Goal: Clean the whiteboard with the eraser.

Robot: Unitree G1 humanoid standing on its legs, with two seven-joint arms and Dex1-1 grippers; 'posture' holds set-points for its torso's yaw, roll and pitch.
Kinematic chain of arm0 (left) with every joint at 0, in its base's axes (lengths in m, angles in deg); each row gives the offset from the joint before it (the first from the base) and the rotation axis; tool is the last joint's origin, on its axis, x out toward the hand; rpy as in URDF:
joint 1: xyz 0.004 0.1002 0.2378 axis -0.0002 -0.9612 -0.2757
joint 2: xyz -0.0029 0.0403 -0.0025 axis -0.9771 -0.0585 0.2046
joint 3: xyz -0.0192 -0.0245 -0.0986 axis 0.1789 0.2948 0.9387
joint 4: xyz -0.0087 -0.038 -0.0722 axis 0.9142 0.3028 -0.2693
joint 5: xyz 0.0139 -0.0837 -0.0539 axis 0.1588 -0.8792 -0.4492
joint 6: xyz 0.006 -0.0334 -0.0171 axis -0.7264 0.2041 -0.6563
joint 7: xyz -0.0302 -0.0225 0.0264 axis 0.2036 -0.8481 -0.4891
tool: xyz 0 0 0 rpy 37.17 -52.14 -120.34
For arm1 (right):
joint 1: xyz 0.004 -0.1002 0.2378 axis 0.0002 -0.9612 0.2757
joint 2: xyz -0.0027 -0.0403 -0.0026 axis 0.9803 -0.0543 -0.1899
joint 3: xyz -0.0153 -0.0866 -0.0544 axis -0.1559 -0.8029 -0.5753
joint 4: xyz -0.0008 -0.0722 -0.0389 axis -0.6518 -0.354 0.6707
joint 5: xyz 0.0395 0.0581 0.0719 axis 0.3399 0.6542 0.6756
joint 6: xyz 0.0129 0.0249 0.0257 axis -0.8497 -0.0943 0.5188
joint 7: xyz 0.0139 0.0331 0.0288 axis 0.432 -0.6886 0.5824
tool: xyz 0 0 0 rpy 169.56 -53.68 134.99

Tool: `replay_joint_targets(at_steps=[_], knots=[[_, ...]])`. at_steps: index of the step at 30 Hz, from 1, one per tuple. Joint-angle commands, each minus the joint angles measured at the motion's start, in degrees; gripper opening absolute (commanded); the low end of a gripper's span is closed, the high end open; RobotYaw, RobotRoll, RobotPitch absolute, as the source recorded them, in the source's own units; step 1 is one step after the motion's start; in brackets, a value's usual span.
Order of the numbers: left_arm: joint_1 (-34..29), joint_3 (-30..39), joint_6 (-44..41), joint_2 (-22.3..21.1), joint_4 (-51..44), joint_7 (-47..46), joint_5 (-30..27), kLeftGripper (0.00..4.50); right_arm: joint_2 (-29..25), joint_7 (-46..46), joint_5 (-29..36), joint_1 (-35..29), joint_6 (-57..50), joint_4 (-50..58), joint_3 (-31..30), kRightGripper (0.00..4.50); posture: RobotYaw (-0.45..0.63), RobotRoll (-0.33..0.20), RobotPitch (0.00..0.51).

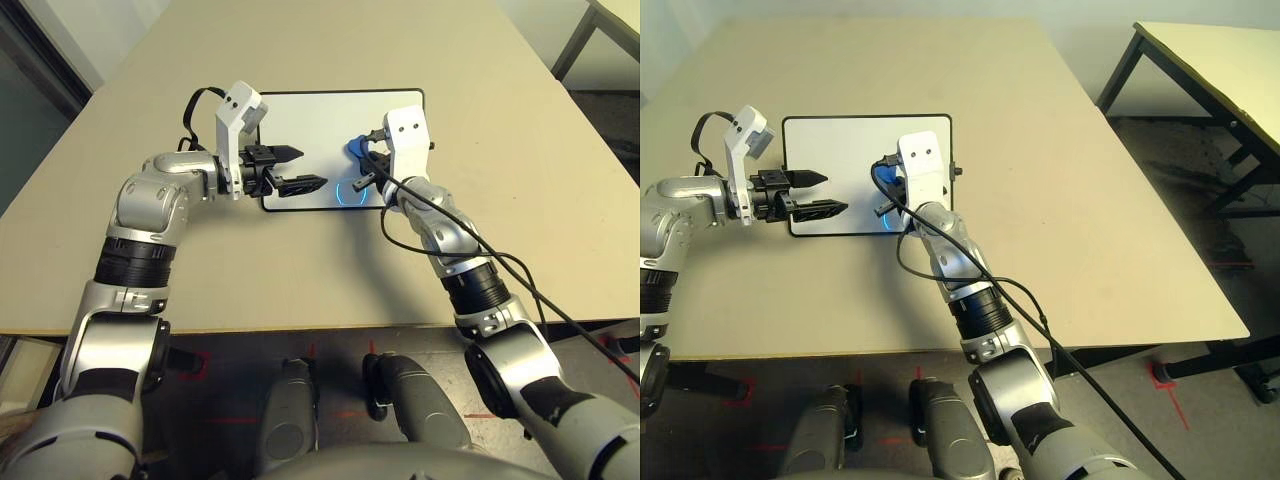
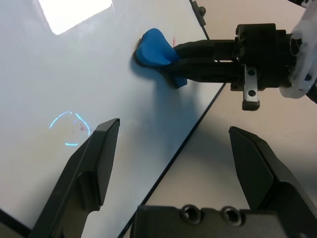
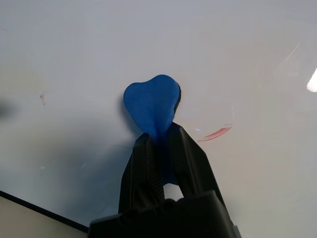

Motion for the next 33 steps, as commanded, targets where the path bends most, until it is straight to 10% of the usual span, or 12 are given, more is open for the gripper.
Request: replay_joint_targets(at_steps=[1,33], knots=[[-0.13,-0.66,0.03,-0.42,-0.02,0.54,0.58,4.50,-2.97,1.64,-0.93,-1.13,-1.99,-6.14,2.57,0.31,-0.07,0.000,0.165],[0.79,-0.90,0.40,0.03,0.83,1.14,1.08,4.50,-5.18,1.99,-1.45,-5.23,-4.38,-4.35,2.34,0.31,-0.07,0.000,0.165]])
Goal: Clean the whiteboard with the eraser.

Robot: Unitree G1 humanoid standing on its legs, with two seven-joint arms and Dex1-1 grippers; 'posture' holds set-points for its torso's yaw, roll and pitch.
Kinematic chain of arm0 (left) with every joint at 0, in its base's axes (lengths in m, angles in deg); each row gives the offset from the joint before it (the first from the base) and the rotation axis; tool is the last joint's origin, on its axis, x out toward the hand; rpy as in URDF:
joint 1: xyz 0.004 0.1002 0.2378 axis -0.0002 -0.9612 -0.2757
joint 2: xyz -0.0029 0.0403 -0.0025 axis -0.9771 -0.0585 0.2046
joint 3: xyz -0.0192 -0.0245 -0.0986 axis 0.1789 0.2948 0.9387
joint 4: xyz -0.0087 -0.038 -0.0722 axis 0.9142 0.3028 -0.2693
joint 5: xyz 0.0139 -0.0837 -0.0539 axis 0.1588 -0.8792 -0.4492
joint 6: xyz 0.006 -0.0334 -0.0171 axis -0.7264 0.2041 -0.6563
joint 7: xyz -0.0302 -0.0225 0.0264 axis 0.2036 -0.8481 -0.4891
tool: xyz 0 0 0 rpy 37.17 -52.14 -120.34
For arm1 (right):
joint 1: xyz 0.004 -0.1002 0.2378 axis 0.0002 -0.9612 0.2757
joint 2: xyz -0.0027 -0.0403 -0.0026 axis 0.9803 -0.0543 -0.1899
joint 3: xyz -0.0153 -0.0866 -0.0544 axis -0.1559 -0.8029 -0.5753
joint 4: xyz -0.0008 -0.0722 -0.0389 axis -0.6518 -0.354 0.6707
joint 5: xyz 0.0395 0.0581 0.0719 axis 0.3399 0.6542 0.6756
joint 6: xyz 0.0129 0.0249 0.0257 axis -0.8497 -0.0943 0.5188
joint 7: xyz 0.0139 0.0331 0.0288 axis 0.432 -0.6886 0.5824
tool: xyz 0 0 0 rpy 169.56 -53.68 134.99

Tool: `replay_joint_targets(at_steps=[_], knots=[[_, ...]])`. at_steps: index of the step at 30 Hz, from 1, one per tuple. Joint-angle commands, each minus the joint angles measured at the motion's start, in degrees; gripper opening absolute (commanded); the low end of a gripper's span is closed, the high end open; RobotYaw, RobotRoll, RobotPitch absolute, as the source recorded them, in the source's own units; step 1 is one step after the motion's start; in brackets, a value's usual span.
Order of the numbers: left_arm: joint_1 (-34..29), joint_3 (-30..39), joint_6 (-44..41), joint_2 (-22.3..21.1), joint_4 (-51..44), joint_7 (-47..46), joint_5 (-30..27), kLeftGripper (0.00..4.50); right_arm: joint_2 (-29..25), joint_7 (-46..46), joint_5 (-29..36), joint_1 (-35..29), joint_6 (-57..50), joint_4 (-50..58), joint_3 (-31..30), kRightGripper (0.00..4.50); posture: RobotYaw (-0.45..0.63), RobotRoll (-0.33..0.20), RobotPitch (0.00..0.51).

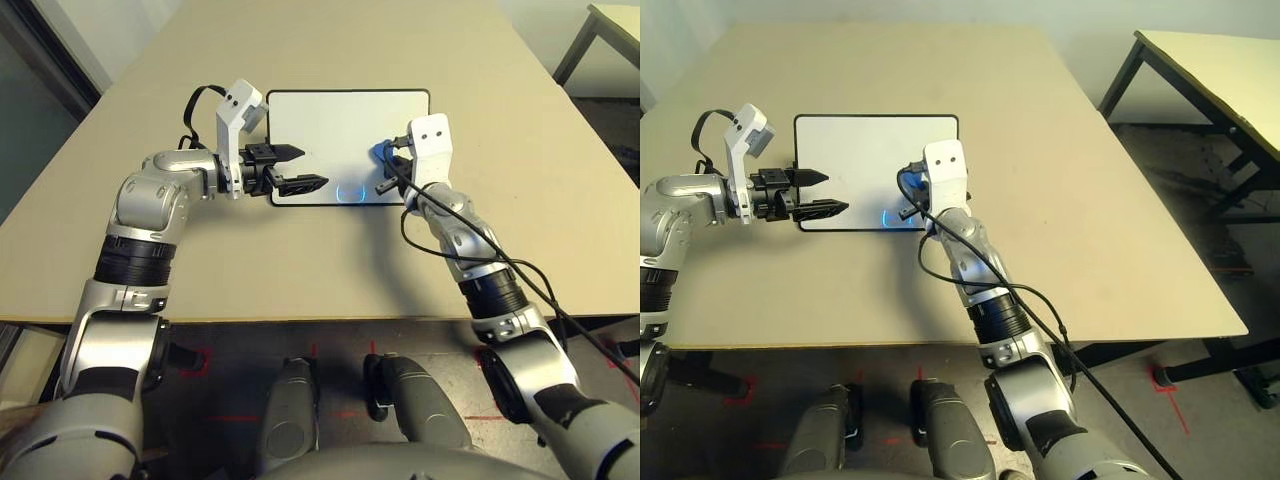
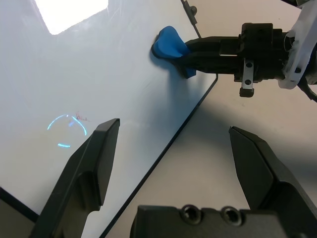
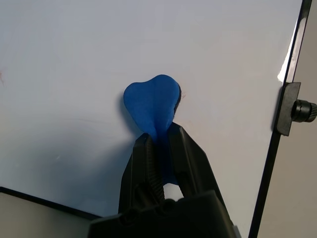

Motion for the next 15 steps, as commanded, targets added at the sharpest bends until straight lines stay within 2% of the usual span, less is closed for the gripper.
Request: replay_joint_targets(at_steps=[1,8,15], knots=[[0.59,-0.84,0.41,0.00,0.95,0.45,0.68,4.50,-1.77,1.28,-0.88,-1.34,-3.60,-6.85,1.76,0.31,-0.08,0.000,0.164],[0.94,-1.06,0.59,0.19,1.37,0.70,0.80,4.50,-3.95,4.10,-0.13,2.49,-1.72,-9.93,6.22,0.31,-0.08,0.000,0.164],[0.84,-1.11,0.59,0.22,1.23,0.84,0.85,4.50,-3.02,3.64,0.16,2.99,-1.54,-9.25,5.82,0.31,-0.08,0.000,0.164]])
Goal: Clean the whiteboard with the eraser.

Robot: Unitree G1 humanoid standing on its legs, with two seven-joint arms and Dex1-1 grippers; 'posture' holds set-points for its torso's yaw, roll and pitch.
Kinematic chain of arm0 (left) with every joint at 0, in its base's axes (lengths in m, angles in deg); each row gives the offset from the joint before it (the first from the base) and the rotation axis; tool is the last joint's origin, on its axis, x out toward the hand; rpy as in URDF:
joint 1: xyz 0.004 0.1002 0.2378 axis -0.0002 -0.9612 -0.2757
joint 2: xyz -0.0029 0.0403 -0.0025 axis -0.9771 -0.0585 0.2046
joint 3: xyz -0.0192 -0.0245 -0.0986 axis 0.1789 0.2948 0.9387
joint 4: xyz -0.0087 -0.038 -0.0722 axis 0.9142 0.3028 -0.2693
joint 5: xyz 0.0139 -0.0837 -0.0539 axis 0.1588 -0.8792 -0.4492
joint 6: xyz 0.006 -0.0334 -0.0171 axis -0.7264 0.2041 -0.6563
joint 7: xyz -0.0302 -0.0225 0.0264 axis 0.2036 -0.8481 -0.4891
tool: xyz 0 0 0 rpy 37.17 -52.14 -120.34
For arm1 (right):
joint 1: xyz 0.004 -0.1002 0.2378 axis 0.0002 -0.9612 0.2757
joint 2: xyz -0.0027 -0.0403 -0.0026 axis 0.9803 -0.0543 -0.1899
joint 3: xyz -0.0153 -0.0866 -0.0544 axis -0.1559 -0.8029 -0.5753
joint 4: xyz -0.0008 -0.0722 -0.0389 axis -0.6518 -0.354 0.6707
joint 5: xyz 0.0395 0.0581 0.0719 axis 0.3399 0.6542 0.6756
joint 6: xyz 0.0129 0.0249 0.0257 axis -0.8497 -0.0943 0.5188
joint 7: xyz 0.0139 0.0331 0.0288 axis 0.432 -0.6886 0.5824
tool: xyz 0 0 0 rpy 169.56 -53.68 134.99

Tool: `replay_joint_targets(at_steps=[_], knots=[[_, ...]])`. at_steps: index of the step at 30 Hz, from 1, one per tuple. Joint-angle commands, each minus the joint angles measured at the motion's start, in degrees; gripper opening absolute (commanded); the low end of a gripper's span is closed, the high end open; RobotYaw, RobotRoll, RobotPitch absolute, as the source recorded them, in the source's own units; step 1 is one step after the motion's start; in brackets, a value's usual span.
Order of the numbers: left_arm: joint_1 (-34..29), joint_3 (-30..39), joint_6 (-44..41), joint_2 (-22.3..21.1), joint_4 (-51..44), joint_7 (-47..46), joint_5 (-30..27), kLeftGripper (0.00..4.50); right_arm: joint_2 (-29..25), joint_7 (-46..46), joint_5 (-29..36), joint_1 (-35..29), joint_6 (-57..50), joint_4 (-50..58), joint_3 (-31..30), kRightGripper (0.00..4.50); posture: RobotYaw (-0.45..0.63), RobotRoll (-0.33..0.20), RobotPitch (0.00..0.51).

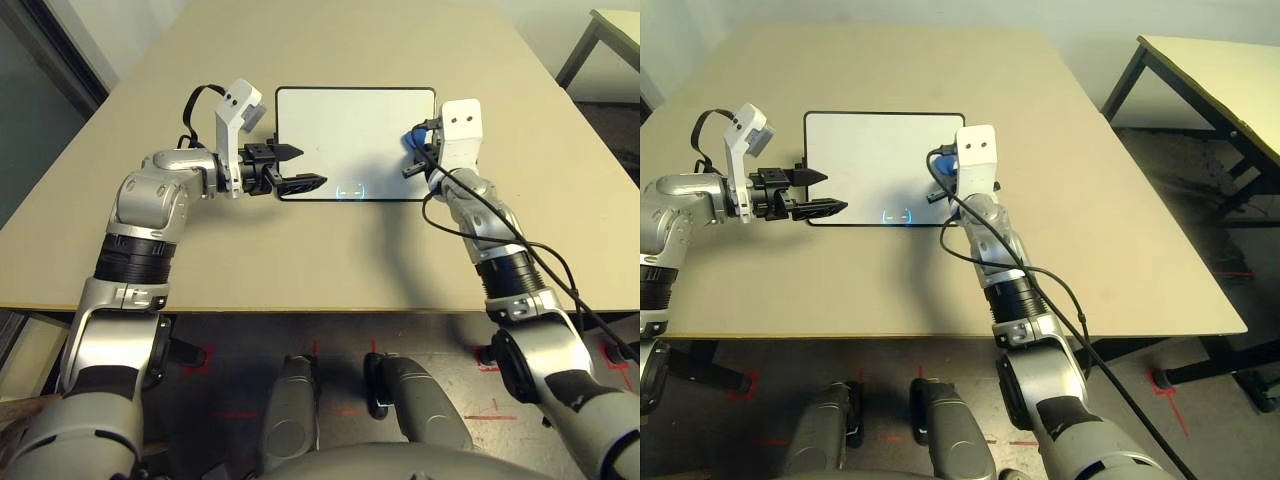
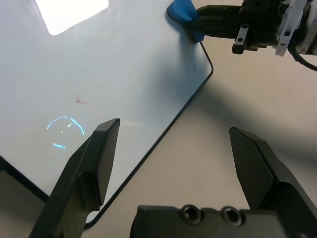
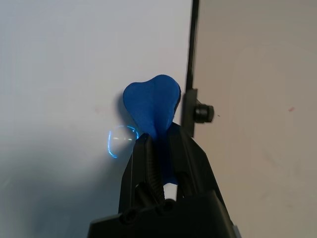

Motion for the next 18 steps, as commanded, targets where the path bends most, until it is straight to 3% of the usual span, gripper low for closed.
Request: replay_joint_targets(at_steps=[1,8,18], knots=[[0.35,-1.00,0.27,0.23,0.03,0.33,0.59,4.50,0.96,-0.70,0.08,-1.69,-2.34,-1.78,-0.81,0.31,-0.08,0.000,0.164],[0.45,-0.96,0.43,0.33,0.36,0.37,0.67,4.50,5.44,-3.28,0.03,-1.64,-2.95,0.16,-5.01,0.31,-0.08,0.000,0.162],[0.37,-0.72,0.29,0.64,0.25,-0.05,0.56,4.50,7.81,-4.58,0.11,3.18,-1.84,-3.37,-5.39,0.31,-0.07,0.000,0.161]])
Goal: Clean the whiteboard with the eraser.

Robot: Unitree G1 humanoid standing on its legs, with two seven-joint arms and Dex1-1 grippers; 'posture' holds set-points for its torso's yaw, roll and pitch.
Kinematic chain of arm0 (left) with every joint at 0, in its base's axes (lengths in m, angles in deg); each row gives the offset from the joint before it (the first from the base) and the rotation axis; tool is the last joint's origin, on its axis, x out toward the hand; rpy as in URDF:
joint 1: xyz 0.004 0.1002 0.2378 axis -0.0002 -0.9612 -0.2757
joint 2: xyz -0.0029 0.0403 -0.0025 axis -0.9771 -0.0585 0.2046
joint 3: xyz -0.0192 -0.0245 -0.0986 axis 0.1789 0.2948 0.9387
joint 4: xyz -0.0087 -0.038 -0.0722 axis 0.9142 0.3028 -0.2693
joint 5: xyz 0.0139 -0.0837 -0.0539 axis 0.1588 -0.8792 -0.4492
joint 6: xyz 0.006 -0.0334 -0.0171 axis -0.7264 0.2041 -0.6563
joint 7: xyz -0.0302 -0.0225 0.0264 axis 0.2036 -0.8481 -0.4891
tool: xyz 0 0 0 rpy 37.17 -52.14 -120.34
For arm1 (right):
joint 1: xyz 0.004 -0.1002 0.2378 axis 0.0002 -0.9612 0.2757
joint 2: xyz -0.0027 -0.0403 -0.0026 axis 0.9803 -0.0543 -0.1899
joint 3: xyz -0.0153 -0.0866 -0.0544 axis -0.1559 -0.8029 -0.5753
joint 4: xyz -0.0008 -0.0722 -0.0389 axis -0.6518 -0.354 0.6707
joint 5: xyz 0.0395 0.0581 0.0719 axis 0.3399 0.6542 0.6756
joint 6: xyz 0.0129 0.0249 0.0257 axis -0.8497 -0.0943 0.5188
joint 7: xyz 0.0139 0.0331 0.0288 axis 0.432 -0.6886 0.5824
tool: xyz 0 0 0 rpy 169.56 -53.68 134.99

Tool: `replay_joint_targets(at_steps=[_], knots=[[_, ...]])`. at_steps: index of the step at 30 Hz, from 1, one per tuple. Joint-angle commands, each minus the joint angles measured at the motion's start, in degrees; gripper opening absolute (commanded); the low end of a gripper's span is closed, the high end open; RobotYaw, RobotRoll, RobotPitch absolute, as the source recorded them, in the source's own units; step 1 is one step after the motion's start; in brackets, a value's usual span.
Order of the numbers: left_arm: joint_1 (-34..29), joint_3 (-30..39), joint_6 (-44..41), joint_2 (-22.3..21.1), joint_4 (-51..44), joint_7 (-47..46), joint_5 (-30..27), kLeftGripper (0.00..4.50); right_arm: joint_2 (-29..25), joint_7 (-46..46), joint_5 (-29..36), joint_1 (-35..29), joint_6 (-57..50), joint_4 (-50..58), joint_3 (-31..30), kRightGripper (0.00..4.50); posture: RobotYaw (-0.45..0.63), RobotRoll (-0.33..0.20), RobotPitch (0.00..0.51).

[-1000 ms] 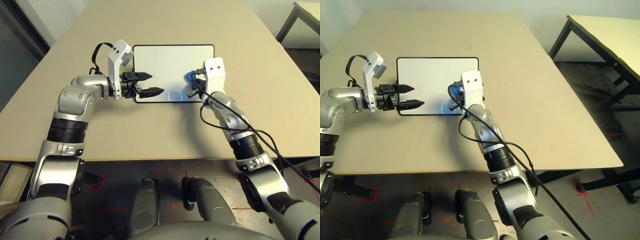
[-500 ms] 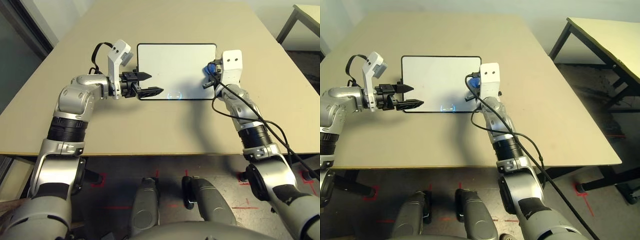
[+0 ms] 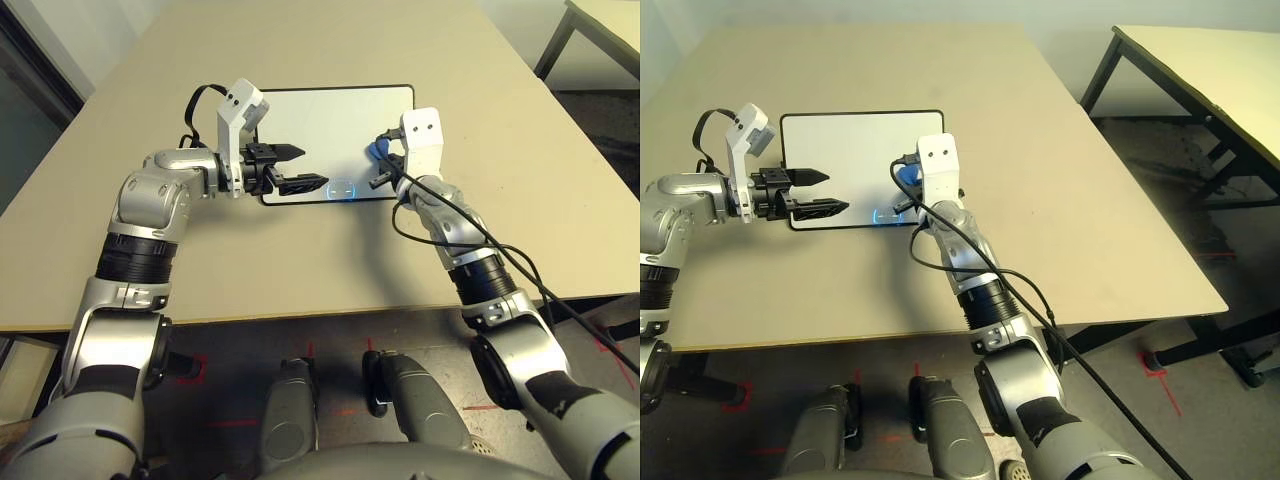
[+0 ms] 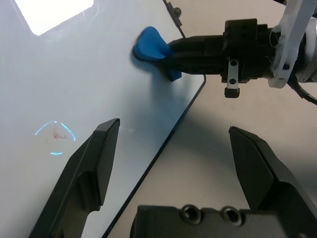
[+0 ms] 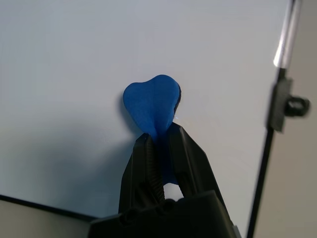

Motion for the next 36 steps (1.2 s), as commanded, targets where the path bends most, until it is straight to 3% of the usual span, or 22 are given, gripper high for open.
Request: replay_joint_targets(at_steps=[1,8,11,16,21,26,36], knots=[[0.05,-0.59,0.17,0.32,0.13,-0.16,0.50,4.50,0.20,-0.54,0.15,0.31,-0.78,-3.18,-0.18,0.31,-0.07,0.000,0.160],[-0.27,2.80,3.15,1.94,-0.98,-3.76,-0.46,4.50,0.49,-3.89,4.98,0.54,-10.83,10.79,3.24,0.30,-0.05,0.000,0.150],[2.97,7.99,10.45,4.48,1.88,-9.40,-0.48,4.50,0.15,-4.44,8.71,2.53,-18.93,19.73,7.40,0.30,-0.04,0.000,0.139],[6.67,13.71,18.82,5.29,7.28,-14.76,-0.38,4.50,-2.33,-3.27,12.31,7.48,-26.58,25.54,14.55,0.30,-0.04,0.000,0.131],[8.16,17.78,25.99,3.47,14.10,-18.25,0.46,4.50,-10.49,-1.55,12.06,11.39,-28.18,24.00,20.42,0.30,-0.04,0.000,0.120],[8.96,20.83,32.22,0.49,23.18,-20.95,1.14,4.50,-17.58,0.08,10.73,8.26,-26.33,17.77,22.43,0.30,-0.03,0.000,0.118],[8.02,22.68,38.97,-1.97,32.26,-25.85,2.60,4.50,-17.86,2.17,11.44,2.72,-28.45,12.84,22.14,0.30,-0.02,0.000,0.119]])
